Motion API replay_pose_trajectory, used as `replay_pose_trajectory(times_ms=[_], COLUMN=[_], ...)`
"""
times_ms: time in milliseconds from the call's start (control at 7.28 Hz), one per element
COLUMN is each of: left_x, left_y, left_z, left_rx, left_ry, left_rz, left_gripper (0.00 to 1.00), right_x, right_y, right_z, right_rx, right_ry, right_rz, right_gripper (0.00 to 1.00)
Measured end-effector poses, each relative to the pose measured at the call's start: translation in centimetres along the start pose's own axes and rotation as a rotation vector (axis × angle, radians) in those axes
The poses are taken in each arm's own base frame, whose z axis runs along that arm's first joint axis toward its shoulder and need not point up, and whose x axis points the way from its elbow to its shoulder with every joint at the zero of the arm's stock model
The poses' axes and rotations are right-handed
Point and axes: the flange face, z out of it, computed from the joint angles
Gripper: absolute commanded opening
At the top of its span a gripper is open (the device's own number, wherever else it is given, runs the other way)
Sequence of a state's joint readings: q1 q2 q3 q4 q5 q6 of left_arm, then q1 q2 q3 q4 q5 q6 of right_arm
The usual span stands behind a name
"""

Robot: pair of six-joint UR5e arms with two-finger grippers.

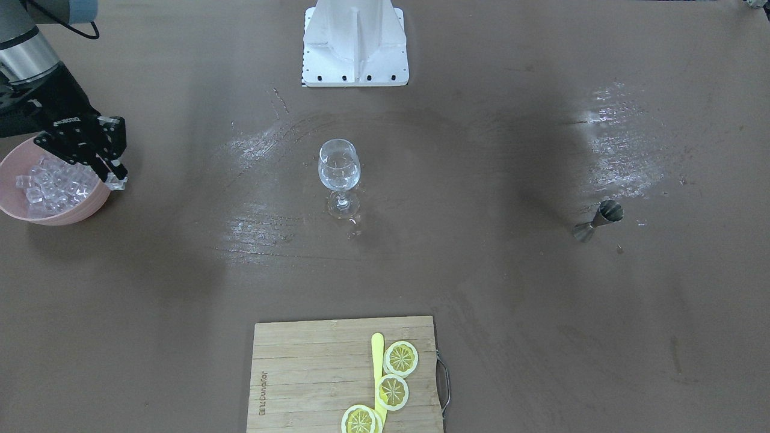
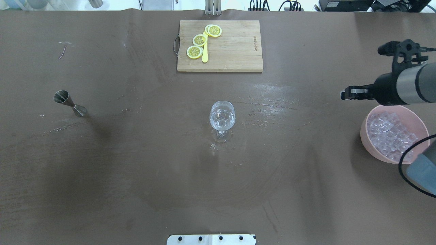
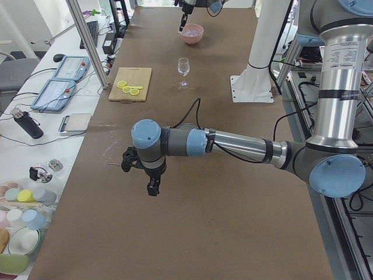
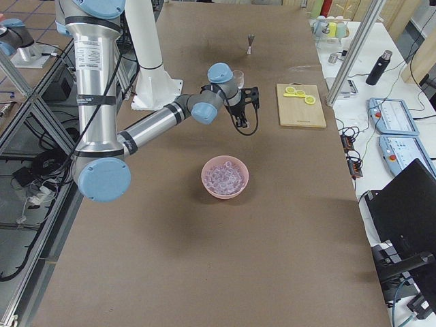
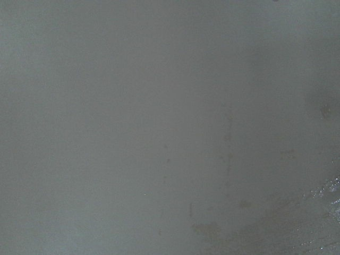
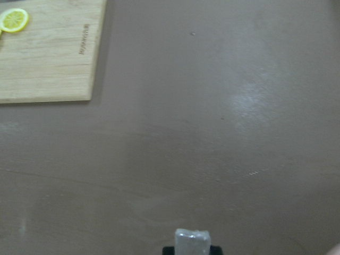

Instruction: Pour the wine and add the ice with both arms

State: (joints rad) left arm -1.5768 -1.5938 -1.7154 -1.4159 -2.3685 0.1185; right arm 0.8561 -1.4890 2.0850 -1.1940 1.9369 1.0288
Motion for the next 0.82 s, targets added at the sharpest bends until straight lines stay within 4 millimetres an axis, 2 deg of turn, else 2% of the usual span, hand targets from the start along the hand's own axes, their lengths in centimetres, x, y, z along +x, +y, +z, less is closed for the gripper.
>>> replay_pose_trajectory(times_ms=[275, 412, 550, 825], left_x=[0.0, 0.0, 0.0, 0.0], left_y=[0.0, 0.0, 0.0, 0.0], left_z=[0.0, 0.1, 0.1, 0.1], left_rx=[0.000, -0.001, -0.002, -0.003], left_ry=[0.000, 0.000, 0.000, 0.000], left_rz=[0.001, 0.001, 0.002, 0.002], left_gripper=[0.98, 0.98, 0.98, 0.98], right_x=[-10.5, -15.0, -18.2, -22.8], right_y=[-1.3, -0.8, -0.2, 0.4], right_z=[1.1, 1.5, 1.7, 1.8], right_rx=[-0.031, -0.033, -0.029, -0.023], right_ry=[-0.018, -0.012, -0.010, -0.031], right_rz=[0.007, 0.019, 0.034, 0.064], right_gripper=[0.00, 0.00, 0.00, 0.00])
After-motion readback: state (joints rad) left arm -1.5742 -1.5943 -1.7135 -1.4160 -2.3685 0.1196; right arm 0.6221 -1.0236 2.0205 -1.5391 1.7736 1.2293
